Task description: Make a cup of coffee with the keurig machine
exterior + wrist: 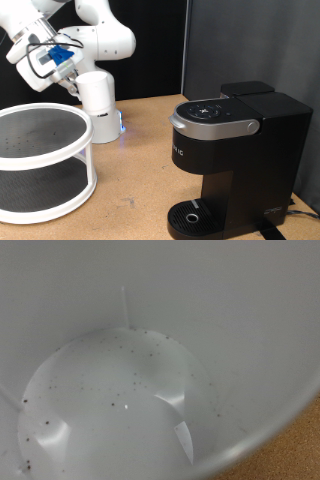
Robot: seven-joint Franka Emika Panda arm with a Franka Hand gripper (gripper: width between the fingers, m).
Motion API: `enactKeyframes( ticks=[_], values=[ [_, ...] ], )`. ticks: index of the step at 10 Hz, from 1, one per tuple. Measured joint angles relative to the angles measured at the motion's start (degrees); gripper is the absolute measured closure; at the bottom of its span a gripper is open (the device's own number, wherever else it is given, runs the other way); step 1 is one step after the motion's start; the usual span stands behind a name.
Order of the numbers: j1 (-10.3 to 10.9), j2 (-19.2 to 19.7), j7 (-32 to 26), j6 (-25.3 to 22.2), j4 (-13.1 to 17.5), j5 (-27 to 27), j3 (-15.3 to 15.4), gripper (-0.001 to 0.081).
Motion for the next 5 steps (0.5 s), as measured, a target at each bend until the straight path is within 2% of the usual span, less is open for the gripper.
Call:
enactKeyframes(
  ticks=[2,5],
  values=[
    [3.8,2.2,1.4,5.6,0.1,3.7,1.8,0.0736],
    [9.7,6.2,1.6,12.2,0.8,8.5,2.9,0.0736]
  ],
)
